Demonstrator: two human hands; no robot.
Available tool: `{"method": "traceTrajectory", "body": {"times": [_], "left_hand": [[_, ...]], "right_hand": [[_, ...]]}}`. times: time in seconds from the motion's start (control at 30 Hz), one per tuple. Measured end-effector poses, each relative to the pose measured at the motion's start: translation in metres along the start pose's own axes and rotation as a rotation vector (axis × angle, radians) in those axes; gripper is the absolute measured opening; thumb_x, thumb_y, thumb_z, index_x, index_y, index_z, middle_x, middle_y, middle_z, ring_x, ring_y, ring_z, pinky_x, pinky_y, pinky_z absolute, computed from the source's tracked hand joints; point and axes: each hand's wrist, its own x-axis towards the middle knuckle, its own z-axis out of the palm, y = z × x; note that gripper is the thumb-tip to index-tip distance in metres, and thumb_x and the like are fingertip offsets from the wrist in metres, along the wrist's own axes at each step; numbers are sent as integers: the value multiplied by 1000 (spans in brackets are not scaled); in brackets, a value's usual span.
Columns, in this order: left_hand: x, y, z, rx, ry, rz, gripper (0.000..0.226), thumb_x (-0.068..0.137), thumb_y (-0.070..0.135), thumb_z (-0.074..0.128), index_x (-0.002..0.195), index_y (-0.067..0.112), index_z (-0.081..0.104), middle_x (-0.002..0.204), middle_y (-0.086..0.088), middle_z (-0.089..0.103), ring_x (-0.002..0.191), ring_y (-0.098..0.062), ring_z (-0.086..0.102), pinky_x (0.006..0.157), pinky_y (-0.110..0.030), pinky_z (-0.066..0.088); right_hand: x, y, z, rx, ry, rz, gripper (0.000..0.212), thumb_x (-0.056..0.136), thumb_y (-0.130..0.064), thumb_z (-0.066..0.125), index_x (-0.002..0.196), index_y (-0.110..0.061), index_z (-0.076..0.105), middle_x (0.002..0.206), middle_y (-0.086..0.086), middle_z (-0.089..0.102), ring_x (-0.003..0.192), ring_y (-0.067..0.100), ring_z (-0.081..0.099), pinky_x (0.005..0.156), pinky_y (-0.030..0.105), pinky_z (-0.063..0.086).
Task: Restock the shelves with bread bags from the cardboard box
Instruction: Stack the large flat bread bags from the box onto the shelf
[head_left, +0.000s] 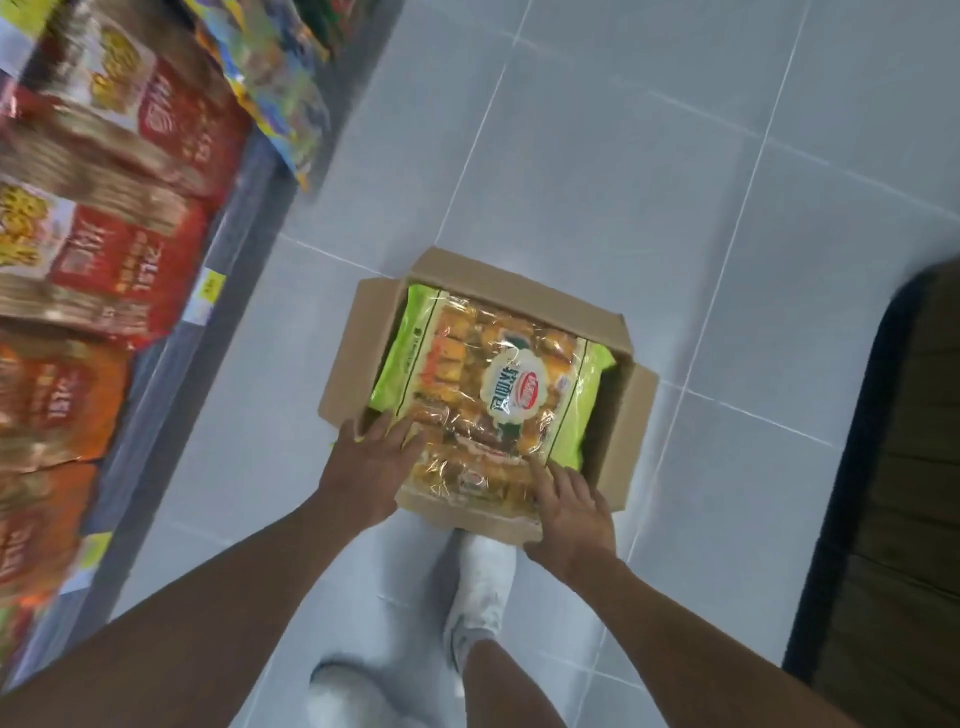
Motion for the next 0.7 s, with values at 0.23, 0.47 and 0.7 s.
{"method": "traceTrajectory", "body": {"times": [0.23, 0.47, 0.7], "left_hand": [[23, -1, 16, -43, 30, 8, 88, 52, 1, 87, 134, 20, 62, 122, -2, 72, 110, -30, 69, 53, -36, 57], [4, 2, -9, -140, 96, -24, 70, 90, 3, 61, 152, 26, 38, 145, 6, 55, 138, -22, 45, 73, -34, 54], [-33, 3, -42, -126, 107, -18, 65, 94, 2, 53, 152, 25, 36, 147, 4, 51, 141, -22, 40, 75, -36, 52]], "right_hand": [[17, 1, 20, 45, 98, 21, 80, 88, -15, 63, 158, -25, 25, 151, -2, 47, 136, 24, 45, 99, 39, 52], [2, 4, -10, 56, 69, 8, 67, 94, -10, 52, 155, -28, 29, 151, -4, 47, 137, 22, 44, 95, 38, 53], [-38, 1, -45, 56, 75, 13, 61, 97, -16, 50, 154, -28, 30, 149, -5, 47, 137, 20, 44, 95, 37, 51]]}}
